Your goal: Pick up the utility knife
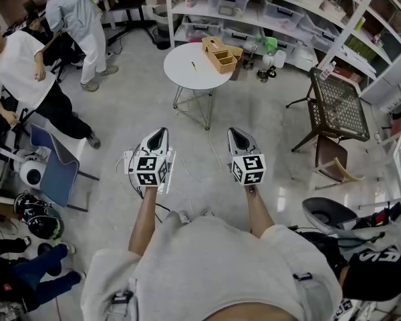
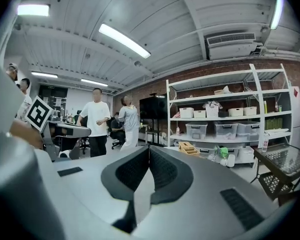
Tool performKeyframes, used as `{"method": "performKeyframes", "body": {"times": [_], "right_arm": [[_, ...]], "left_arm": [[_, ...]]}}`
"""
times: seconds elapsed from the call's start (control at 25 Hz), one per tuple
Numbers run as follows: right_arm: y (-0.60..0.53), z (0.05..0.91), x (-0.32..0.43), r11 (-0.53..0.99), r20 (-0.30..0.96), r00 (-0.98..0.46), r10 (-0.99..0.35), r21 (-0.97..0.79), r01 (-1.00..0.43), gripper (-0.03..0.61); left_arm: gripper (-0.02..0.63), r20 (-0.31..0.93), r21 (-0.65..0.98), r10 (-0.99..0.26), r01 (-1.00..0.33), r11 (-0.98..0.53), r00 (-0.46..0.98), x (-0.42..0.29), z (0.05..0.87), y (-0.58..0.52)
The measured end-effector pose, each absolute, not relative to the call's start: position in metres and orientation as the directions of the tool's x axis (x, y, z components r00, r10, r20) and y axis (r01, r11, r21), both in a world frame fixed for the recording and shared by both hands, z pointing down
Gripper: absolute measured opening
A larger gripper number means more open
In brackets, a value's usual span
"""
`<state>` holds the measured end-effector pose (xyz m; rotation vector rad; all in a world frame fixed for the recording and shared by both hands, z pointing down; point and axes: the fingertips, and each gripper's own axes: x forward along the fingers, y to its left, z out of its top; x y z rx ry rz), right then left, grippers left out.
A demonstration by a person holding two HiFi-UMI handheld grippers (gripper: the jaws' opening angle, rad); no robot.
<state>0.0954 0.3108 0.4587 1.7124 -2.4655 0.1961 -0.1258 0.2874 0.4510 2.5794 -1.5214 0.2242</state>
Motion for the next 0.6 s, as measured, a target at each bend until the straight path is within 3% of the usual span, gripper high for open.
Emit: {"method": "performKeyframes", "body": {"times": [0.6], "right_arm": [[0.295, 0.47, 0.126, 0.381, 0.202, -0.377, -0.904, -0.021, -0.924, 0.031]], "left_arm": [[0.023, 0.208, 0.032, -0.867, -0.889, -0.456, 0.452, -0.089, 0.459, 0.276]]}}
